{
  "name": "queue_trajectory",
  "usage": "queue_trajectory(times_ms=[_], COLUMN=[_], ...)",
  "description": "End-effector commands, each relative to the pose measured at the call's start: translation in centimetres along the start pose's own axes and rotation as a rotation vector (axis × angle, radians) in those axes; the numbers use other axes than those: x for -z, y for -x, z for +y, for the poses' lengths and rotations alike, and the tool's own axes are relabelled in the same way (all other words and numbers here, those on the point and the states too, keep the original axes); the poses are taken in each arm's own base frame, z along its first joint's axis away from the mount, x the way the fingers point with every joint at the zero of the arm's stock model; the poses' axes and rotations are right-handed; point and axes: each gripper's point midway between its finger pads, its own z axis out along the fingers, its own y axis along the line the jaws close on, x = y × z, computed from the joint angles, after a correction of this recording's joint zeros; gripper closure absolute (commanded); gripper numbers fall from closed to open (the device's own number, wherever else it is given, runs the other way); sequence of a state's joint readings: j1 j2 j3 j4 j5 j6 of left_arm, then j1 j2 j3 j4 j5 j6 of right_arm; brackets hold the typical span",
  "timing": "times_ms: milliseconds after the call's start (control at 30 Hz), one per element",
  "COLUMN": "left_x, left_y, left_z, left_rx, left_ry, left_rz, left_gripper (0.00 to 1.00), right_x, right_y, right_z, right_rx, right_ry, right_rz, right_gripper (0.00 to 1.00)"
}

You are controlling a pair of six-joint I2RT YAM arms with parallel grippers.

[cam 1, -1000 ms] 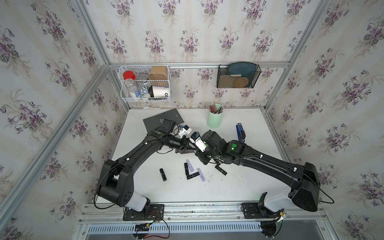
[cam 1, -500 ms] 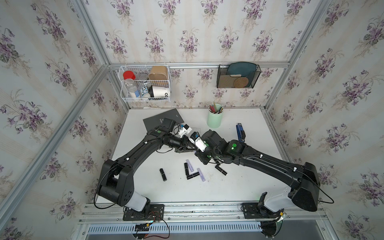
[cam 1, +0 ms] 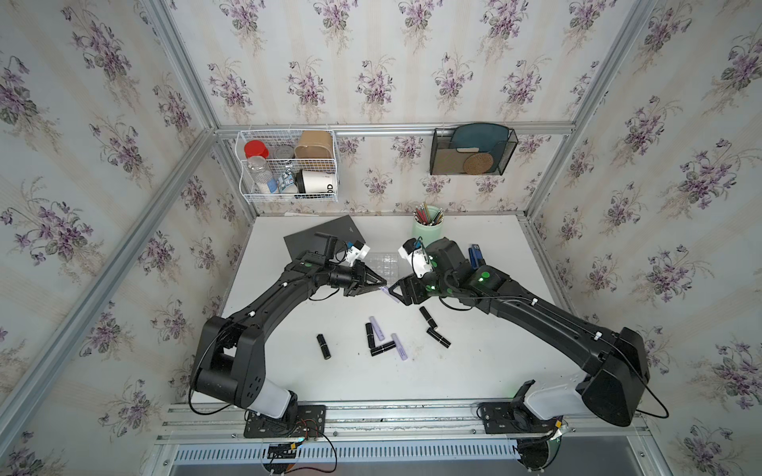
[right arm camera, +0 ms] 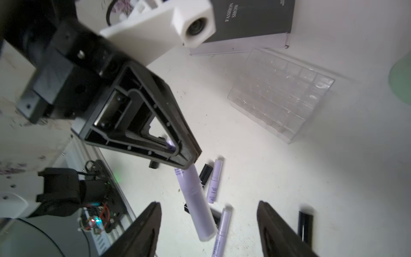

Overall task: Arrange the lipsticks in the organizer
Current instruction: Pick up the lipstick at the center of the board.

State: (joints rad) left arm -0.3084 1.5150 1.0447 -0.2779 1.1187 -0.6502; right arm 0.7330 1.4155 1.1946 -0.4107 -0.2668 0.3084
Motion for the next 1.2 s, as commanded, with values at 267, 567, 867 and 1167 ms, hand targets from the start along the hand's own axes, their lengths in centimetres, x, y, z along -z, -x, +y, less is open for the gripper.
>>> queue_trajectory(times_ms=[267,567,867,1167], left_x=[3.2,1.8,1.3,0.8], left_y=[7.0,6.2,5.1,5.2], left_z=[-0.4,-1.3,-1.7,-1.6], left_rx=[-0.07,-0.098,-0.1,-0.105], left_ry=[-0.19,-0.201,-0.205,-0.203], left_rz=[-0.581,-0.578,-0.582,-0.583], left_gripper=[1.0,1.0,1.0,1.0], right_x=[0.7,-2.9,-3.2,-3.9], right_y=[5.0,4.2,6.2,6.2], right_z=[0.1,-0.5,-1.5,-2.1], right_rx=[-0.898,-1.065,-1.127,-1.197], right_ry=[0.504,0.47,0.492,0.475], right_rz=[-0.245,-0.225,-0.317,-0.315], right_gripper=[0.33,0.45,0.59,0.66])
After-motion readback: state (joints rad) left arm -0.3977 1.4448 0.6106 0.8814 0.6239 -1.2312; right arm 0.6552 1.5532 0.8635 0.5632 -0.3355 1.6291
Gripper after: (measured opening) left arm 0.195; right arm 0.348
